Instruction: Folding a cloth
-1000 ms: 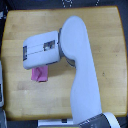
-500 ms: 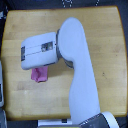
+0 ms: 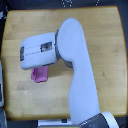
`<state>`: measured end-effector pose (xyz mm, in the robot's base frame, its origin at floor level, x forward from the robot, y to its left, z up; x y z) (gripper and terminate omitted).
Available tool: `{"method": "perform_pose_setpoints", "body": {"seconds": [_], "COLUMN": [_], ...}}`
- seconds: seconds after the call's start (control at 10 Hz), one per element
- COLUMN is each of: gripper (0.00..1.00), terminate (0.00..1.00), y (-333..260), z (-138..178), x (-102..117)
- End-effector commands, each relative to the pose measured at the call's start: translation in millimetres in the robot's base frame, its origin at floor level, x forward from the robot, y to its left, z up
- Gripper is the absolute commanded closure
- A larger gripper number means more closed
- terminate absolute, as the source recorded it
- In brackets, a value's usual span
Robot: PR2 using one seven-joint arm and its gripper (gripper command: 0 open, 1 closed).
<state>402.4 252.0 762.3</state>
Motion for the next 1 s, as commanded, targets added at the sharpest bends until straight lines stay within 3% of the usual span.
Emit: {"method": "perform_pose_setpoints", "body": {"seconds": [0.0, 0.6, 0.9], "gripper": [0.00, 0.00, 0.00], "terminate": [0.00, 0.00, 0.00], "y": [-12, -22, -20], "z": [1, -1, 24], "x": [-2, 11, 24]}}
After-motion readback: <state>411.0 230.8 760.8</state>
